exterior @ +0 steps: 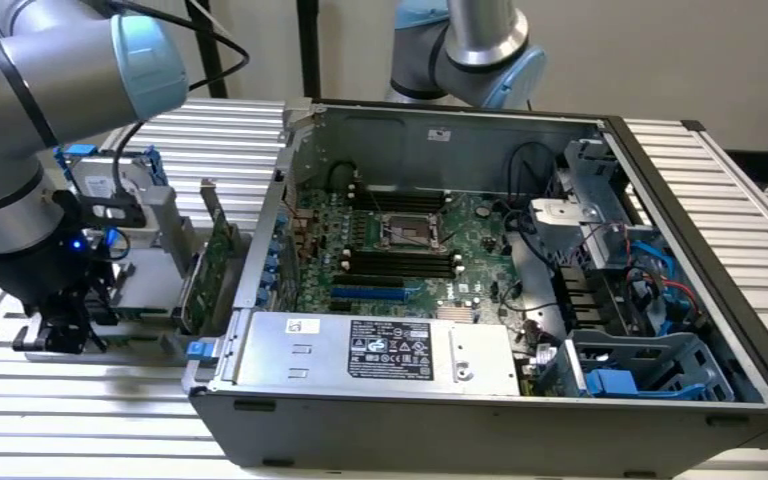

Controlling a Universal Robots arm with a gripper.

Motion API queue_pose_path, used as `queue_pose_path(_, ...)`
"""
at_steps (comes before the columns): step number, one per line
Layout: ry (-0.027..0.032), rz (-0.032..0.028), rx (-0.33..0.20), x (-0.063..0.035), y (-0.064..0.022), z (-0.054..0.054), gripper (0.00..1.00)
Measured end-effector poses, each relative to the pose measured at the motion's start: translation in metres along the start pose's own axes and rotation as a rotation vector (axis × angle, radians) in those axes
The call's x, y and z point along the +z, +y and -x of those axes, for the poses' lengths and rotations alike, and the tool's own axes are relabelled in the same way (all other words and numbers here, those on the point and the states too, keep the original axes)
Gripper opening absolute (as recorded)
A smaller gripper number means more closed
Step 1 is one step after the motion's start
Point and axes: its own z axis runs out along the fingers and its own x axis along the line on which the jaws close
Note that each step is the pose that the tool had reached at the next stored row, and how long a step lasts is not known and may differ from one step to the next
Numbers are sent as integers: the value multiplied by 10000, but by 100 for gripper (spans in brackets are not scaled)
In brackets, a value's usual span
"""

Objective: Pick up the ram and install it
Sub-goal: 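Pick up the ram and move it above insertion slot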

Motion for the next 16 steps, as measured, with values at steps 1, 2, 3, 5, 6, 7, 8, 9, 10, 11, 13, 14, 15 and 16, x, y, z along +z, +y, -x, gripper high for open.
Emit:
queue_pose_path(1, -5, 0, -66, 15, 0, 0, 100)
queue_pose_path(2, -9, 0, -127, 25, 1, 0, 100)
queue_pose_path(3, -18, 1, -180, 32, 2, 0, 100)
queue_pose_path(5, -57, -1, -222, 42, 2, 0, 100)
queue_pose_path(6, -80, -3, -225, 47, 1, 0, 100)
queue_pose_path(7, -98, -4, -225, 51, 1, 0, 100)
queue_pose_path(8, -108, -3, -225, 54, 1, 1, 100)
queue_pose_path(9, -113, -3, -224, 55, 1, 1, 100)
queue_pose_path(10, -115, -3, -225, 55, 1, 0, 100)
queue_pose_path(11, -117, -3, -225, 56, 1, 0, 100)
queue_pose_path(13, -119, -4, -225, 57, 1, 0, 100)
queue_pose_path(14, -119, -4, -222, 57, 1, 0, 100)
queue_pose_path(15, -119, -4, -210, 57, 1, -1, 100)
queue_pose_path(16, -120, -4, -189, 57, 1, -1, 100)
